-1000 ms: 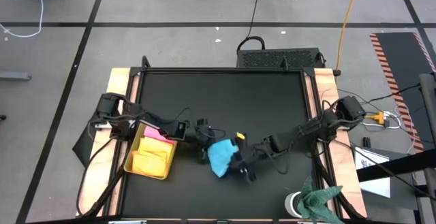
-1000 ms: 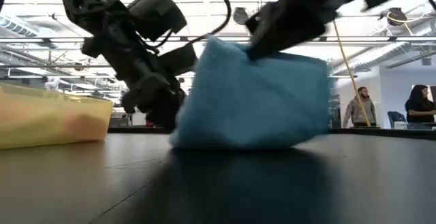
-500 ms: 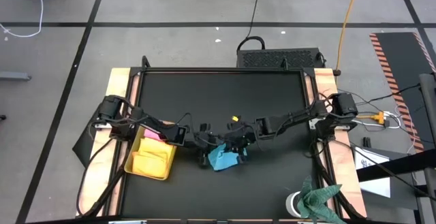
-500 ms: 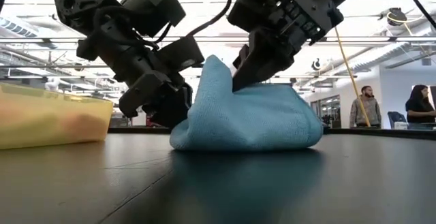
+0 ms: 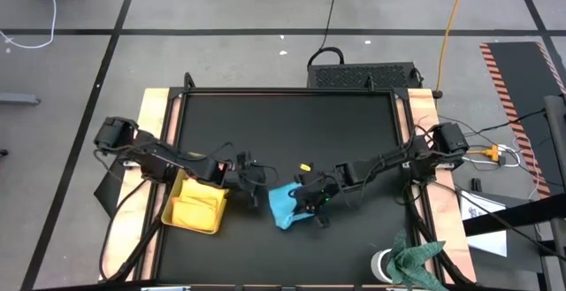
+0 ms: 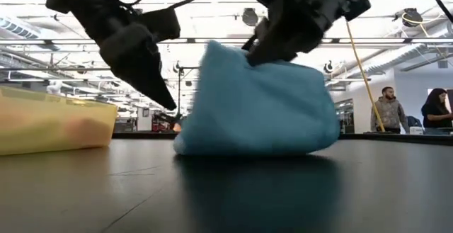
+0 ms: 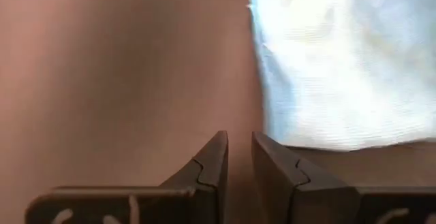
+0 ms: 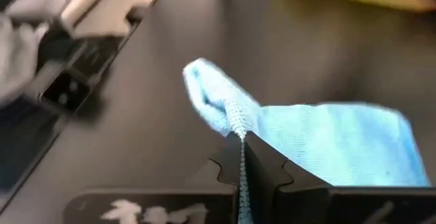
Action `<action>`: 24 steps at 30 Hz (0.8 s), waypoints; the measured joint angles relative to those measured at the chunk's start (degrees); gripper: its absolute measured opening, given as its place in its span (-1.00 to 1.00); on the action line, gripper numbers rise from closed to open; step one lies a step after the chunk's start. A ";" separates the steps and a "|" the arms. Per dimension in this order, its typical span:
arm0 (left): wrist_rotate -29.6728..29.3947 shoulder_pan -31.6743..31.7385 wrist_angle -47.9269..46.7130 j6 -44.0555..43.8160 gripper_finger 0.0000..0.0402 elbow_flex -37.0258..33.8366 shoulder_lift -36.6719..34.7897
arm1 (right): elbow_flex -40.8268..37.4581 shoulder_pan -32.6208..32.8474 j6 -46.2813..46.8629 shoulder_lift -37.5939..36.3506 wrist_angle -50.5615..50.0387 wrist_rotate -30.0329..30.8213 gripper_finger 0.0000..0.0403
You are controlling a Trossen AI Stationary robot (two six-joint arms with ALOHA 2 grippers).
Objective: Fold microfiber towels
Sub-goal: Fold the blue microfiber towel
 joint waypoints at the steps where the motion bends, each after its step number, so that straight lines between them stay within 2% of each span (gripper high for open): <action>1: 0.47 -0.34 0.15 -0.59 -0.66 -0.02 0.15 | 0.02 -0.40 0.49 0.00 1.29 0.02 -1.00; 5: -0.04 -1.39 -0.49 -2.25 -0.65 -0.08 3.71 | 0.04 -2.82 0.93 0.39 4.13 0.16 -1.00; 13: -1.52 -1.98 7.96 -1.64 -0.66 0.11 12.63 | 0.02 -8.10 1.84 3.56 7.29 -0.16 -1.00; 20: -2.34 -2.45 10.63 -1.09 -0.66 0.11 13.67 | 0.02 -12.59 3.92 6.01 7.06 -0.22 -1.00; 24: -1.84 -3.12 8.01 -2.35 -0.66 0.07 12.10 | 0.02 -13.93 4.66 7.28 5.88 -0.19 -1.00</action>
